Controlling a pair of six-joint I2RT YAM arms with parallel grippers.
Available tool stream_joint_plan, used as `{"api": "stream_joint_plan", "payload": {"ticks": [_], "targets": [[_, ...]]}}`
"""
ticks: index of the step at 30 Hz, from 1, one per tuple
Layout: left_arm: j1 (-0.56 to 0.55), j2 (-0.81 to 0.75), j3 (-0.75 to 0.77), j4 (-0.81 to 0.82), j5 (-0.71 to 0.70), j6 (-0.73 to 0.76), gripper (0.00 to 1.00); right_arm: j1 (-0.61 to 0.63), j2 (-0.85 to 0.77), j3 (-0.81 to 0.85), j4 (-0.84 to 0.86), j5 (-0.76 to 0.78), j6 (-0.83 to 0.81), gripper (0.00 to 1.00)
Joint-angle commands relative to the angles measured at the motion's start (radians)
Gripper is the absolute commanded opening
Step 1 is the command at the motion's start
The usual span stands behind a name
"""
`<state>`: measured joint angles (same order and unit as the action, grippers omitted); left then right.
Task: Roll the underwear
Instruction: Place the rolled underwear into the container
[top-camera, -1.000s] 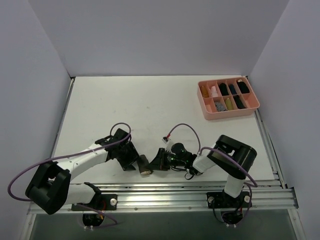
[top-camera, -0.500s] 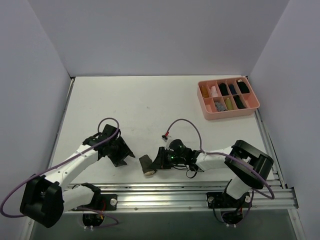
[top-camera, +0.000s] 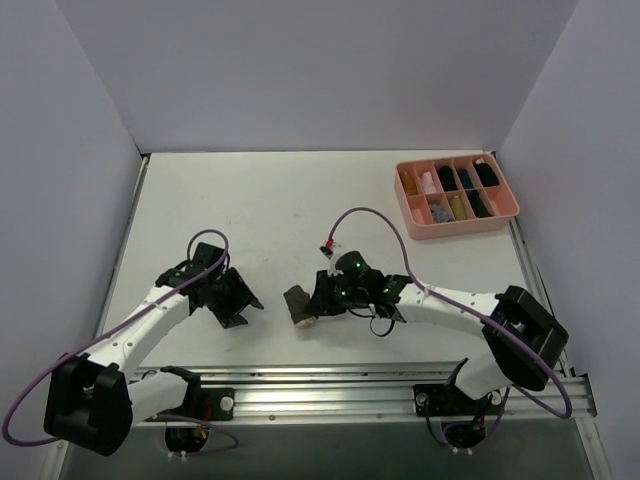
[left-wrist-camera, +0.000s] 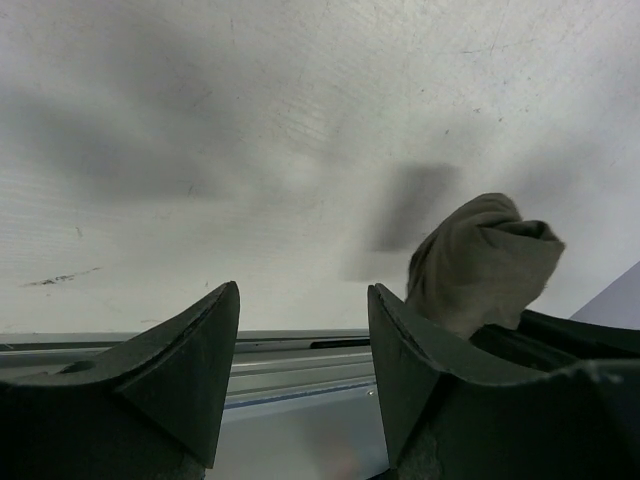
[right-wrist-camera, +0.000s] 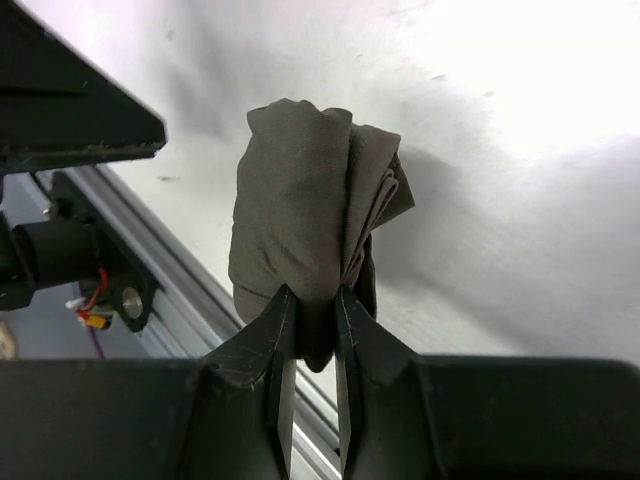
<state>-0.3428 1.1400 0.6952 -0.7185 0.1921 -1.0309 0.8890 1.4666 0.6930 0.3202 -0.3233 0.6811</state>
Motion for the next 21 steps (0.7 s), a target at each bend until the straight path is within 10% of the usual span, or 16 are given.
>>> {"api": "stream_joint_plan", "payload": {"ticks": [1,10,21], "targets": [[0.008,0.004,0.046,0.024,0.035,0.023,0.62,-0.071,-0.066,0.092,-0.195,0.078,-0.130,0.00],[0.005,0.052,0.050,0.096,0.154,0.055,0.62,-0.557,0.007,0.518,-0.472,0.273,-0.477,0.00],[0.001,-0.008,-0.005,0.123,0.207,0.043,0.62,-0.774,0.351,0.862,-0.544,0.368,-0.732,0.00]]}}
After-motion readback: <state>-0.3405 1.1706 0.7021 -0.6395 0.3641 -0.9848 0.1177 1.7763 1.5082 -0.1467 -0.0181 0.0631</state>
